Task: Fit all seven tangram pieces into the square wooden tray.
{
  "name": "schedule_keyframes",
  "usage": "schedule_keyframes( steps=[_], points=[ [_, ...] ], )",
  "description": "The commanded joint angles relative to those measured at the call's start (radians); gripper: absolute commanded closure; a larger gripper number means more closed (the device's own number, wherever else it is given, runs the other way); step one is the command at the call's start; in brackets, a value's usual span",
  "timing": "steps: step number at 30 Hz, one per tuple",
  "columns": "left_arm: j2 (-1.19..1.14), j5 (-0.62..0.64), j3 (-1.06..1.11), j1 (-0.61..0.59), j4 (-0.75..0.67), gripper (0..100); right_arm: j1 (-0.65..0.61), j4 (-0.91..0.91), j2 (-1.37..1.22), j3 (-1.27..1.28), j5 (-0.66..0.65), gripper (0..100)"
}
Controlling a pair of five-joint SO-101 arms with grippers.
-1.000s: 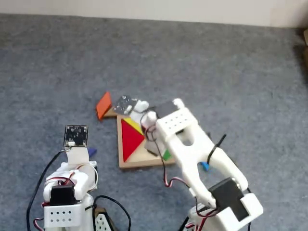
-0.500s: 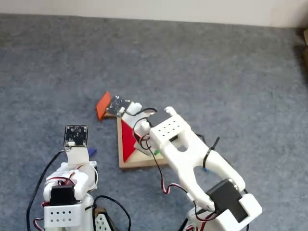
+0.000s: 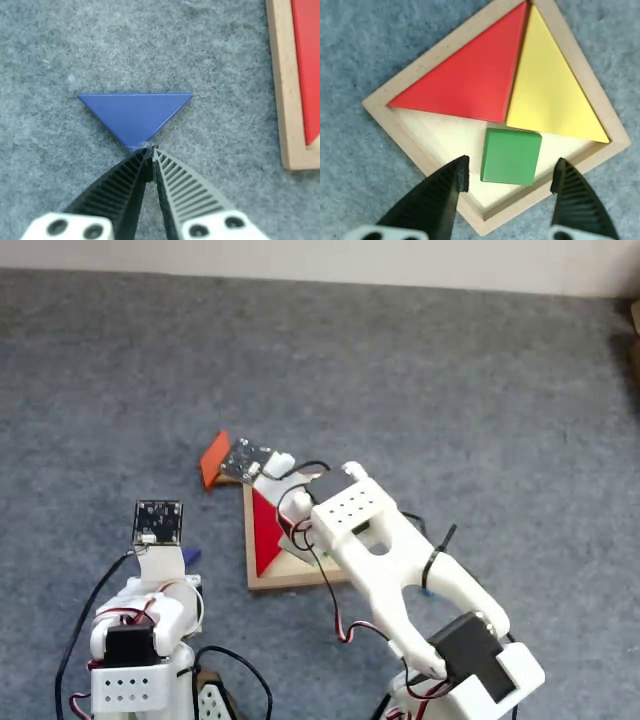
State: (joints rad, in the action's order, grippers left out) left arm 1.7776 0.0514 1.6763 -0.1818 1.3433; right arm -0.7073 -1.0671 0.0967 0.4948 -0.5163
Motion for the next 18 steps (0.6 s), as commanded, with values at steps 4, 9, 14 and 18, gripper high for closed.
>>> schedule_keyframes(
  steps=[4,9,14,18],
  points=[
    [0.035,-0.008,0.021,-0.012,0.005,99,-0.002,-0.058,0.073,-0.012,0.011,76.5],
    [0.035,-0.008,0.021,-0.012,0.005,99,0.074,-0.142,0.18,-0.004,0.005,89.3],
    [0.035,-0.008,0.021,-0.012,0.005,99,0.236,-0.24,0.318,0.013,0.003,90.4],
    [0.035,-0.008,0.021,-0.012,0.005,99,0.383,-0.311,0.4,0.074,0.003,89.3]
  ],
)
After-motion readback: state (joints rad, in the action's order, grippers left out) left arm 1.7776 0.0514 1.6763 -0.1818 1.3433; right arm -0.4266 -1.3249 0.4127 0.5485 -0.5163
